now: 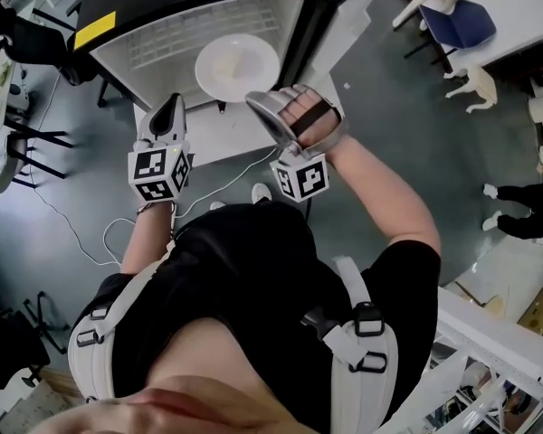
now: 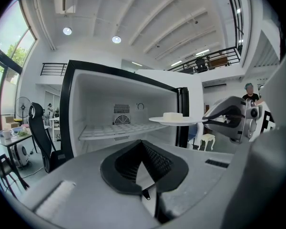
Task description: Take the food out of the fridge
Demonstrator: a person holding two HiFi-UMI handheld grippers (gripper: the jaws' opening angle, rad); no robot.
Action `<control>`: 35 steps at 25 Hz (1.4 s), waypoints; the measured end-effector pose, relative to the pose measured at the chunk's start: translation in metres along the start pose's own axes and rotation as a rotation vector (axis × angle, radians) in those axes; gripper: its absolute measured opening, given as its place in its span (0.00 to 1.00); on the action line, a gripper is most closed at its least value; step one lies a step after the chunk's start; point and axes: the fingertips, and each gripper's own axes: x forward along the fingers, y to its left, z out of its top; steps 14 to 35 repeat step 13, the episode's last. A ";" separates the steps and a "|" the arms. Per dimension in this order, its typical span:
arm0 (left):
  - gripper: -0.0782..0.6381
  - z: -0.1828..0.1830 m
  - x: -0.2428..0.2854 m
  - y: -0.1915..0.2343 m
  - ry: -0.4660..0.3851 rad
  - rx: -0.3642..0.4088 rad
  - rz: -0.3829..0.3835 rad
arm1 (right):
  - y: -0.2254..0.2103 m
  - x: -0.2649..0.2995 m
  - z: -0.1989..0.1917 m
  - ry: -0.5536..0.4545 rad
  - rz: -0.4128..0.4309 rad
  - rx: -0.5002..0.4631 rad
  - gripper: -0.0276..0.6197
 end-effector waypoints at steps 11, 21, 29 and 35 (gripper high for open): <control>0.11 0.002 -0.008 0.002 -0.010 0.000 0.010 | 0.003 0.002 0.004 -0.016 0.015 -0.012 0.07; 0.11 0.004 -0.008 0.002 -0.017 0.000 0.010 | 0.002 0.002 0.005 -0.019 0.011 -0.013 0.07; 0.11 0.004 -0.008 0.002 -0.017 0.000 0.010 | 0.002 0.002 0.005 -0.019 0.011 -0.013 0.07; 0.11 0.004 -0.008 0.002 -0.017 0.000 0.010 | 0.002 0.002 0.005 -0.019 0.011 -0.013 0.07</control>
